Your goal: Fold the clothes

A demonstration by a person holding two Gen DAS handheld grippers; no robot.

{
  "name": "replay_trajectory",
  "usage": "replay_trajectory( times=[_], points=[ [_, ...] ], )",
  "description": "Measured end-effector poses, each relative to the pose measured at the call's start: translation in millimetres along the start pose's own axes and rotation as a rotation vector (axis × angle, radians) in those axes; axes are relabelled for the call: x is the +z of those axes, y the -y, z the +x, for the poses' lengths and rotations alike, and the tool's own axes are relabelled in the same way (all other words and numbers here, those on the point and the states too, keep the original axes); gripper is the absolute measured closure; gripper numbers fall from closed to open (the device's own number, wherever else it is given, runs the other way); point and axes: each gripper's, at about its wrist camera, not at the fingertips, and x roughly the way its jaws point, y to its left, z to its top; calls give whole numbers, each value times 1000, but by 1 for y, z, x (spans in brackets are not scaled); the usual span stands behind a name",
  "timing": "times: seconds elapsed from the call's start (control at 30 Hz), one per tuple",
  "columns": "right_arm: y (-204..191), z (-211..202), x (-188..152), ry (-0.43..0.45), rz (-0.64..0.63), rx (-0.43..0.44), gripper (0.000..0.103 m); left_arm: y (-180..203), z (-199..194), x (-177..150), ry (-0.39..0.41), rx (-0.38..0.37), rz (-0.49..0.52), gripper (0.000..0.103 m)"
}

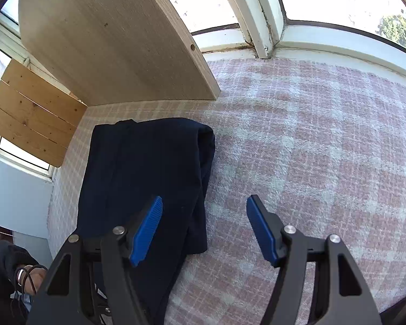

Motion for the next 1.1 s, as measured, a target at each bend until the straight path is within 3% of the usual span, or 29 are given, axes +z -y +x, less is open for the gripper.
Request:
replay_trajectory(
  times=[0.07,0.2,0.3,0.5,0.63,0.83,0.93,1.0,1.1],
  points=[
    [0,-4,1,7,-5,7,39,-10,1,0,-1,-43,-54,46],
    [1,-2,3,-2,-29,-36,39,-34,-3,-3,6,-105,-147,72],
    [2,2,5,-13,-51,-67,39,-55,-6,-7,12,-181,-235,83],
    [12,2,7,-29,-33,-71,39,-82,-25,-22,75,-220,-362,88],
    [12,6,10,-52,-20,-55,39,-82,-35,-42,100,-240,-414,89],
    [5,6,9,-65,-26,-52,39,-54,-31,-44,107,-215,-349,90],
    [5,4,5,-65,-24,-46,39,-41,-32,-41,111,-179,-308,75],
    [5,4,3,-67,-25,-51,39,-31,-33,-37,113,-125,-262,52],
    [8,5,1,-69,-20,-52,39,-16,-30,-29,99,-65,-193,52]
  ],
)
